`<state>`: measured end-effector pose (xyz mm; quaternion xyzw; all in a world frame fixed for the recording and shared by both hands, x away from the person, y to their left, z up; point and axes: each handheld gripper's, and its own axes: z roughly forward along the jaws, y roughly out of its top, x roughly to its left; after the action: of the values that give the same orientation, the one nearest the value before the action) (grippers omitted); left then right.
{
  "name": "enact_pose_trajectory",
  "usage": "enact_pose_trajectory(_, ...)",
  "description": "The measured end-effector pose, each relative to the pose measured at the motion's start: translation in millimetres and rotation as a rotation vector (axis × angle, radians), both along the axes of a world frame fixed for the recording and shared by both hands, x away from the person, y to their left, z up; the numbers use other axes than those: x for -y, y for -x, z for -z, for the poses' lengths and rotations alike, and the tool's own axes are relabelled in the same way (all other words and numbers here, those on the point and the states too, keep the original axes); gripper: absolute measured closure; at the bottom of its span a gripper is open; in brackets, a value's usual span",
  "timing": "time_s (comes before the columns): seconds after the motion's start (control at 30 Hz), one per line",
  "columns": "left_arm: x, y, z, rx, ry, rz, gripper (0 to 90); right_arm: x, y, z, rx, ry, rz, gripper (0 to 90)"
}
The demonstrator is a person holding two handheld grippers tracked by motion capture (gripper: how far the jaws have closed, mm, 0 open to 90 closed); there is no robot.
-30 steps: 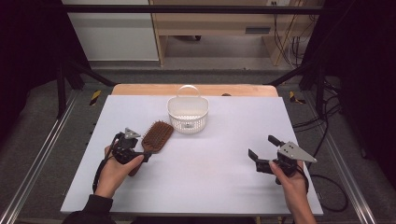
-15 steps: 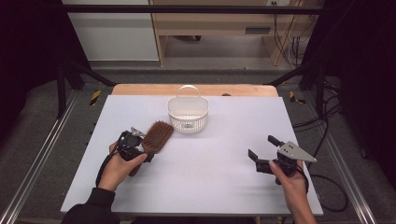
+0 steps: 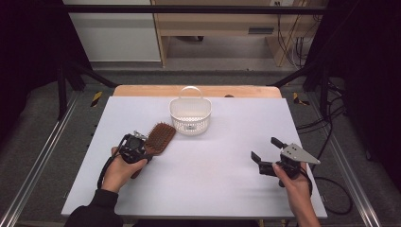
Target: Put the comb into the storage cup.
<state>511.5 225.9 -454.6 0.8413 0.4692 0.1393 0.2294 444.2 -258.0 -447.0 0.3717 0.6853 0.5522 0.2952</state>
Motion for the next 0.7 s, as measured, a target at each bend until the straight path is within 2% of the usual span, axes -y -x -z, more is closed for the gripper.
enact_pose_trajectory(0.1, -0.8, -0.3, 1.6, -0.009, -0.004, 0.002, 61.0, 0.2, 0.0, 0.0, -0.001, 0.0, -0.001, 5.2)
enact_pose_trajectory(0.27, -2.6, 1.4, 1.9, -0.003, -0.008, 0.016, 65.9, -0.1, -0.3, 0.4, -0.003, 0.0, -0.001, 5.2)
enact_pose_trajectory(0.4, -7.5, 3.9, 3.2, 0.006, 0.015, 0.009, 71.2, 0.0, -0.2, 0.4, -0.003, -0.001, -0.001, 5.2)
enact_pose_trajectory(0.47, -9.2, 4.9, 4.1, 0.013, 0.026, 0.011, 71.6, 0.1, -0.3, 0.5, -0.004, 0.001, 0.0, 5.2)
enact_pose_trajectory(0.7, -12.7, 10.6, 2.7, 0.0, 0.009, 0.032, 71.7, 0.3, -0.5, 0.6, -0.005, 0.0, -0.001, 5.2)
